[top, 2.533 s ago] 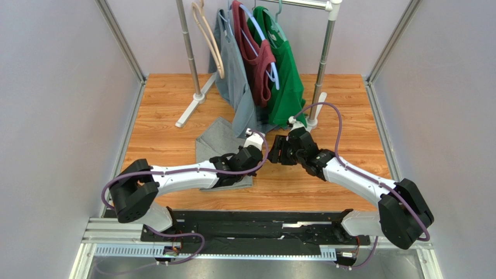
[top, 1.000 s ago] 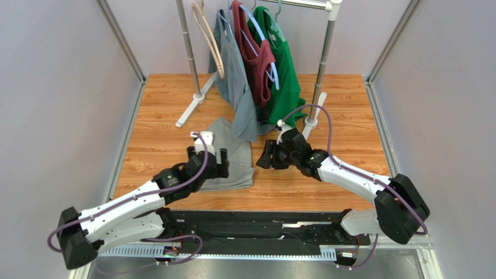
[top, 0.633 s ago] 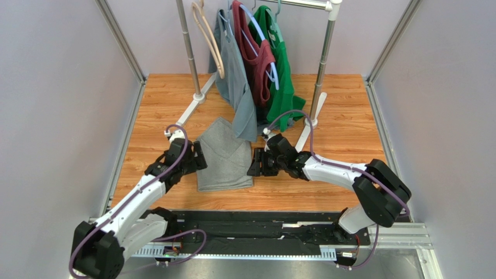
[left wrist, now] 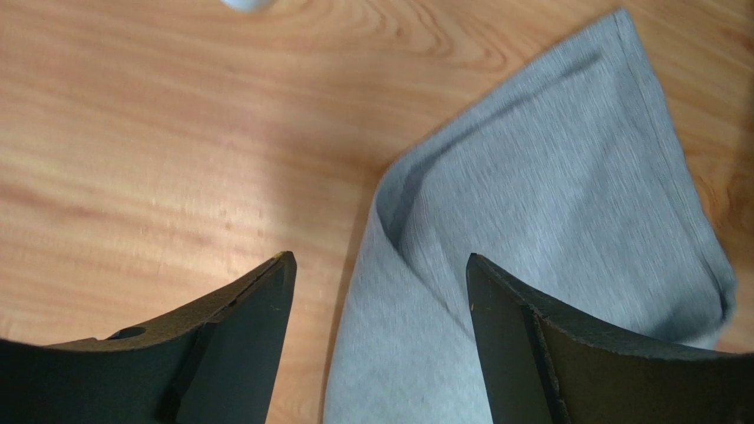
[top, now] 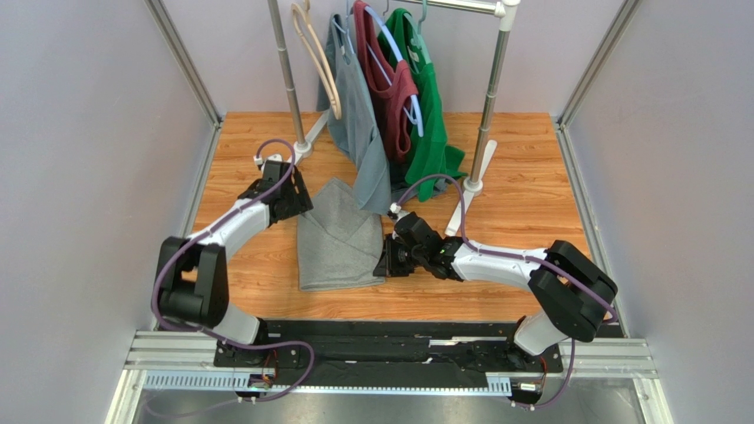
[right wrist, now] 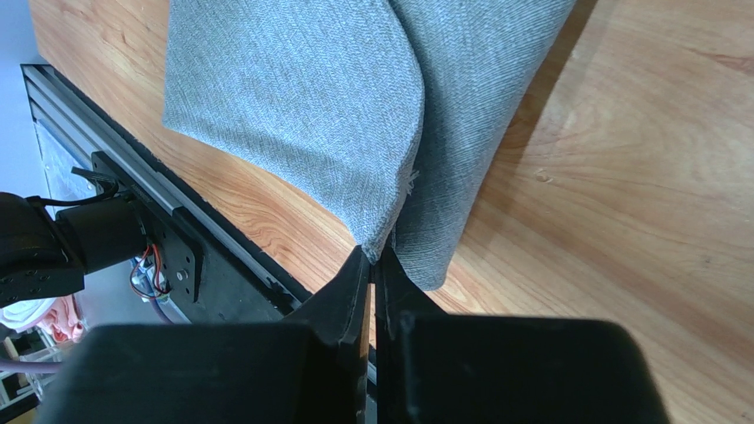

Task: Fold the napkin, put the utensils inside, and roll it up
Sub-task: Fold the napkin at the center of the board.

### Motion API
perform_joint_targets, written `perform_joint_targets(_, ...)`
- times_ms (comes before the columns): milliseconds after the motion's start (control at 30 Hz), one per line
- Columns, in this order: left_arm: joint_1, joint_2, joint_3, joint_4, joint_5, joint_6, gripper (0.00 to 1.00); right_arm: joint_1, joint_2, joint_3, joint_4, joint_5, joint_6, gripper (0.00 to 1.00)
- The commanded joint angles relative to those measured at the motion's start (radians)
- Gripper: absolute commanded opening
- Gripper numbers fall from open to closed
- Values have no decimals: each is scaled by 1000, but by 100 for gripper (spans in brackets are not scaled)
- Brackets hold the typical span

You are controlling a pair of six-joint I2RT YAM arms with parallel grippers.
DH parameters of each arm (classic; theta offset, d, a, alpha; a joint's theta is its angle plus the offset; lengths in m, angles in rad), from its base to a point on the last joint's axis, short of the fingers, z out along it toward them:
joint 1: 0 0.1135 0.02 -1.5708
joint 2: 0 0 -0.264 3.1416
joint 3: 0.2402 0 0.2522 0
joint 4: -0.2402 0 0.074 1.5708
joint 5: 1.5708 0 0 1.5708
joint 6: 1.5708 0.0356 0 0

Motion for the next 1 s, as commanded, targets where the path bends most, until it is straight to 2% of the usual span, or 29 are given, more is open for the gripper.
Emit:
perform_joint_targets(0, 32, 122, 101, 6, -15, 42, 78, 22, -33, 5, 41, 32, 36, 2)
perform_joint_targets(133, 32, 208, 157, 8, 18, 46, 76, 25, -41, -5, 40, 41, 42, 2)
perform_joint_targets(333, 32, 239, 156, 17, 38, 43, 72, 25, -29, -2, 38, 52, 34, 2)
perform_joint_targets(533, 32, 269, 157, 0, 29, 42, 50, 25, -22, 16, 21, 69, 17, 2)
perform_joint_targets(667, 32, 282, 164, -15, 15, 45, 40, 23, -32, 38, -11, 98, -4, 2)
perform_joint_targets(733, 32, 282, 170, -24, 9, 43, 30, 23, -35, 42, -18, 106, -7, 2)
perform_joint_targets(800, 32, 282, 173, -26, 6, 46, 29, 22, -35, 42, -23, 107, -13, 2)
perform_joint_targets(833, 32, 283, 179, -27, 12, 49, 18, 22, -33, 44, -22, 109, -13, 2)
perform_joint_targets(967, 32, 302, 206, -37, 31, 52, 6, 22, -33, 33, -26, 113, -13, 3)
